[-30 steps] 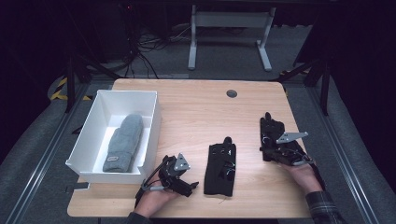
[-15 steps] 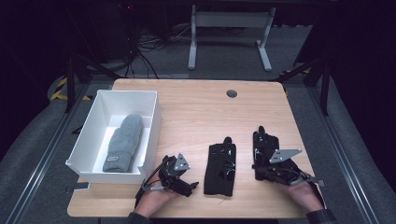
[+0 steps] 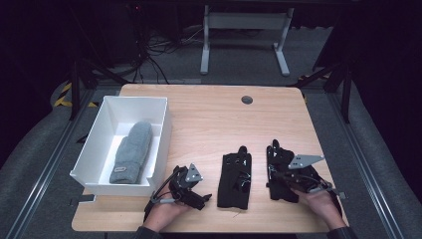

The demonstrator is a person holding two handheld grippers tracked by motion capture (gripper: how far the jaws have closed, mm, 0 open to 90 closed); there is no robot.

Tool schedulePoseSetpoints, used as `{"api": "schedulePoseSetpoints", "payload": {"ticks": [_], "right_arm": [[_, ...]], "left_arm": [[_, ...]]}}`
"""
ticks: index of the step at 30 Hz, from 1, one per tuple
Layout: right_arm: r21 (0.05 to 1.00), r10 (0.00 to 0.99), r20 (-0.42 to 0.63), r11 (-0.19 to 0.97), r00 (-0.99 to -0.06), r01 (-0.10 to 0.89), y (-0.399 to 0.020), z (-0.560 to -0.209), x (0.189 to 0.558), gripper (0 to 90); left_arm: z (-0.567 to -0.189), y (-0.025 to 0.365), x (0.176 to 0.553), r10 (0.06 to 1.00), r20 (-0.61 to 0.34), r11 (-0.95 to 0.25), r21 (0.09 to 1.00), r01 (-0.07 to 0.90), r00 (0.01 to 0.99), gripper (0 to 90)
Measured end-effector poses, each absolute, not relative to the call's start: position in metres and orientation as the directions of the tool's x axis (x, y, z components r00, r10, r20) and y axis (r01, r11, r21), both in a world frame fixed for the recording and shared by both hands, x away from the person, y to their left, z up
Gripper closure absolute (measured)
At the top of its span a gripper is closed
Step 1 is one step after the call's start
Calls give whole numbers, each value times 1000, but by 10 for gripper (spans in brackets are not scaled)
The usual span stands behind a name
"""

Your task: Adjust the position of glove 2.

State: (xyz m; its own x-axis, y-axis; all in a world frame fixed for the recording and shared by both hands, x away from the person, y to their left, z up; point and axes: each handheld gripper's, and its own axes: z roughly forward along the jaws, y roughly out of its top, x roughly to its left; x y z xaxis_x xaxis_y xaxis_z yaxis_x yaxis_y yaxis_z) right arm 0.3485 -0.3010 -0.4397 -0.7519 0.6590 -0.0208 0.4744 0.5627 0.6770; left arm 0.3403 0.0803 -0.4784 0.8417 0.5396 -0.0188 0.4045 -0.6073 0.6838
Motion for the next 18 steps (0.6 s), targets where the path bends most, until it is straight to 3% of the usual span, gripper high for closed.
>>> {"api": "schedulePoseSetpoints", "payload": {"ticks": [7,18], "right_arm": [[642,645,-14,591,-764,488,-291,-450,364,900],[628,550,-3,651,-835,426,-255,-450,343,900]], "left_arm": [[-478,80,340,540,-19,-607,684,405,842,1],[-478,80,340,539,-19,-607,684,404,842,1]]}}
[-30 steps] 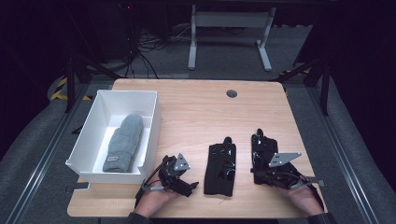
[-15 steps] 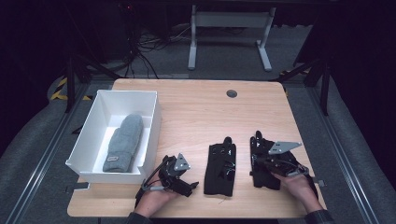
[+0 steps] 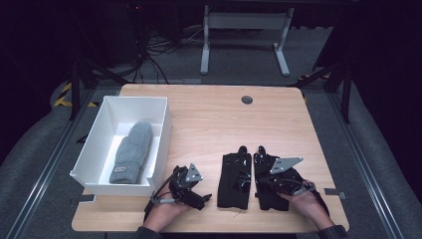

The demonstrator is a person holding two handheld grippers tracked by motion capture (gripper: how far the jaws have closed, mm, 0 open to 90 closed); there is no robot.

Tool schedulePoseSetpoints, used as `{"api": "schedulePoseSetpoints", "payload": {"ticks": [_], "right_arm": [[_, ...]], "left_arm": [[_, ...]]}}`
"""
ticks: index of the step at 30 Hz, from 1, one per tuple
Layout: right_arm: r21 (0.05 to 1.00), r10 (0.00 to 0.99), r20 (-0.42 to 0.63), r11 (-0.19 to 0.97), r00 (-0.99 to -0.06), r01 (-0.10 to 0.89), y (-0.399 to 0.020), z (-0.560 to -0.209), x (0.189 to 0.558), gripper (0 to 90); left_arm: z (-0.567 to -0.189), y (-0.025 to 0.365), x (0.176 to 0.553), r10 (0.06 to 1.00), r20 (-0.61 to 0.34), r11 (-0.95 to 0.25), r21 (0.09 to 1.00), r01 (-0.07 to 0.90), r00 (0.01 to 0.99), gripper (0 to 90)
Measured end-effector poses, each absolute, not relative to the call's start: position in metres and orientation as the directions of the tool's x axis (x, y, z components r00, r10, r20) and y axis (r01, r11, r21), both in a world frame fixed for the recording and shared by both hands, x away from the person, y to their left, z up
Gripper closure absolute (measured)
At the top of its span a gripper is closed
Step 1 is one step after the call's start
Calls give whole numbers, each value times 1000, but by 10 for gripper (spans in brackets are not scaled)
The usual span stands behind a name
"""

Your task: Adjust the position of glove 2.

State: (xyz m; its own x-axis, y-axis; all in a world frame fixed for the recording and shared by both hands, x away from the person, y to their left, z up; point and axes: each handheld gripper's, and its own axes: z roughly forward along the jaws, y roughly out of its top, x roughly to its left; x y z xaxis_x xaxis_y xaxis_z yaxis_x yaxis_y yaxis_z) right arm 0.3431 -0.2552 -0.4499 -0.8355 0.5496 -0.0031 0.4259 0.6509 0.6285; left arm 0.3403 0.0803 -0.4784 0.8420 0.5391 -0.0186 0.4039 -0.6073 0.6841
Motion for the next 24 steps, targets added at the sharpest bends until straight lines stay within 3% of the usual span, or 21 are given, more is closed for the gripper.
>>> {"api": "schedulePoseSetpoints", "payload": {"ticks": [17,21,24], "right_arm": [[656,529,13,636,-849,406,-244,-446,342,900],[682,565,15,598,-825,421,-261,-440,343,900],[693,578,19,581,-816,428,-269,-437,344,900]], "left_arm": [[-476,80,341,550,-20,-615,666,422,835,8],[-469,83,343,566,-59,-592,665,455,822,176],[-465,84,344,570,-99,-569,669,478,816,214]]}}
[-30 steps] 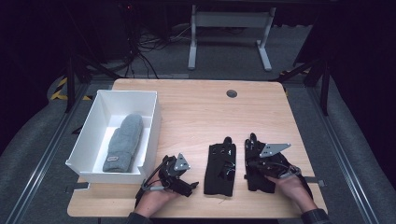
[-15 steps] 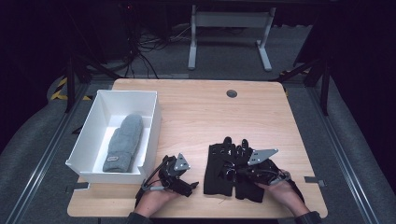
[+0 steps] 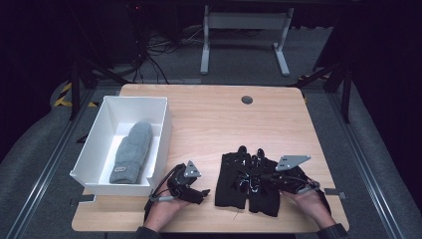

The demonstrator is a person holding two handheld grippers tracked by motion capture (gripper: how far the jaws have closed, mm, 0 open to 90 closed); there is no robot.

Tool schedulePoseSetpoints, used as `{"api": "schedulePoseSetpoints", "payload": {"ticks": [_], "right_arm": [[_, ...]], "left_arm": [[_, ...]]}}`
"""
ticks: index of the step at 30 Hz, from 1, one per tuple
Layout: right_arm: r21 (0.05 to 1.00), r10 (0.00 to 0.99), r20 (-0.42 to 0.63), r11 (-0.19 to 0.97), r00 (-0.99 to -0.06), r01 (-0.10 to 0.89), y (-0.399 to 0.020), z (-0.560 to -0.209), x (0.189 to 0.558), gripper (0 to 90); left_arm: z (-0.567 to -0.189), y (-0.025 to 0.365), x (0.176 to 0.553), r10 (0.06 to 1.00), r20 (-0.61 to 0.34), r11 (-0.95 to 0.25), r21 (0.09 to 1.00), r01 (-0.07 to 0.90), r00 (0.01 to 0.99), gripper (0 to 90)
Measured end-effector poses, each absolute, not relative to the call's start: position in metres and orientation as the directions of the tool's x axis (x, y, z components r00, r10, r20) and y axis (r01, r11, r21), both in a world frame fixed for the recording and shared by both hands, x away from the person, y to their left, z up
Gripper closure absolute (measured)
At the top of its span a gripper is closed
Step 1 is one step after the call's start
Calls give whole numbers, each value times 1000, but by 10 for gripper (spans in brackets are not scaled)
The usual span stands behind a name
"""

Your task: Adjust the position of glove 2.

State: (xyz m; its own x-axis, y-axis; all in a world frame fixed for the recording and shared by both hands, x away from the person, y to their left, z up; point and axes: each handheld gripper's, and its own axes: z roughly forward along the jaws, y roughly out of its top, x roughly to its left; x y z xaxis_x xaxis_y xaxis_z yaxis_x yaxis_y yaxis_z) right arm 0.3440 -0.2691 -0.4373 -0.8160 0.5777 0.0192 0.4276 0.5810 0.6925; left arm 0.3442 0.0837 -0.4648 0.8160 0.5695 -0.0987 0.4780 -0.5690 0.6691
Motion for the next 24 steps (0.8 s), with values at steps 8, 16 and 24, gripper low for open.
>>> {"api": "schedulePoseSetpoints", "payload": {"ticks": [8,16,24], "right_arm": [[690,617,22,560,-787,458,-299,-438,340,900],[673,636,5,569,-772,473,-313,-440,332,900],[640,623,8,598,-783,482,-312,-446,335,900]], "left_arm": [[-448,66,358,559,-165,-522,691,500,812,596],[-447,41,375,558,-182,-532,670,518,809,635],[-458,26,388,579,-190,-536,644,546,793,682]]}}
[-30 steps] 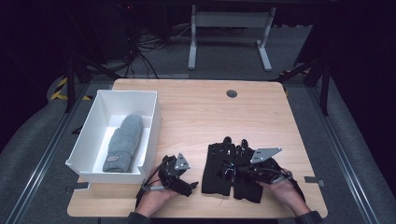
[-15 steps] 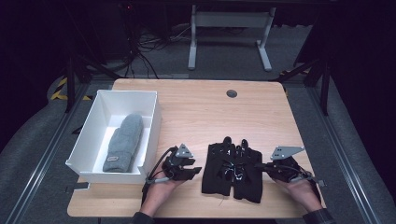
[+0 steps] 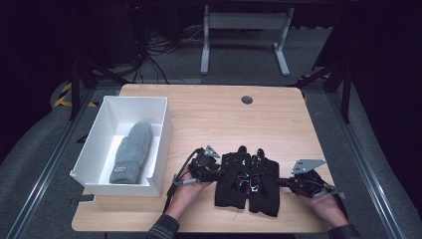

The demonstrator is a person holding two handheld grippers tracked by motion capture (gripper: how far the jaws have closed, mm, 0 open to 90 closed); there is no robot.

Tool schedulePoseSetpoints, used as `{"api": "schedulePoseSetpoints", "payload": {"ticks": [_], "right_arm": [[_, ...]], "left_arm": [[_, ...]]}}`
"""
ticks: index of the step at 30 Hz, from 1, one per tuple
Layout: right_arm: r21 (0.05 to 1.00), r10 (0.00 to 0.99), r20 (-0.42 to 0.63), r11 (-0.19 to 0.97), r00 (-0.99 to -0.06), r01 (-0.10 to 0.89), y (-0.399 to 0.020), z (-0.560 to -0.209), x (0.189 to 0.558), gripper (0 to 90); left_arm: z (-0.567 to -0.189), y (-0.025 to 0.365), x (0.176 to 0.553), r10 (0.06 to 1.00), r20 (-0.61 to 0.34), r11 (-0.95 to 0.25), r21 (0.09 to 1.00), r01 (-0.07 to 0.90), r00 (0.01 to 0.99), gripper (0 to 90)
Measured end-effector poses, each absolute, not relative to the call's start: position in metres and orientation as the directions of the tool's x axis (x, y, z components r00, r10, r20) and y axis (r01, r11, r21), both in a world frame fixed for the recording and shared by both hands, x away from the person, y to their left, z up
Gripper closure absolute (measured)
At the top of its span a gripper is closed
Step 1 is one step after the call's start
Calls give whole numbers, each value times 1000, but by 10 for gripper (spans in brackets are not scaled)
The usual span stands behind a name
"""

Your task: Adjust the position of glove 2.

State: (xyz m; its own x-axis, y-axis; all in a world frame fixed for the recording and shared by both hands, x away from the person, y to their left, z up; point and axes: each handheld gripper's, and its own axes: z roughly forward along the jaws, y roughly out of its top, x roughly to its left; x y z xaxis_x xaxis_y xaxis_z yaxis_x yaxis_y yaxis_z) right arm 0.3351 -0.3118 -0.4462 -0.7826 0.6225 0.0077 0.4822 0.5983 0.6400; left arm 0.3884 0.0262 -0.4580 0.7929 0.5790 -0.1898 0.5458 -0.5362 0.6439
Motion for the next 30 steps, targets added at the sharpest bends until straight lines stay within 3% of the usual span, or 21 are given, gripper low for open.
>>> {"api": "schedulePoseSetpoints", "payload": {"ticks": [6,10,15,30], "right_arm": [[621,612,16,613,-790,488,-312,-447,335,900],[614,601,34,618,-798,492,-315,-447,335,900],[609,581,50,627,-812,486,-313,-449,335,900],[622,527,60,645,-848,444,-289,-451,341,900]], "left_arm": [[-459,22,387,580,-202,-534,637,556,789,843],[-458,23,387,588,-213,-518,642,565,781,889],[-449,32,387,576,-284,-451,672,588,766,893],[-420,54,386,510,-349,-368,738,566,786,894]]}}
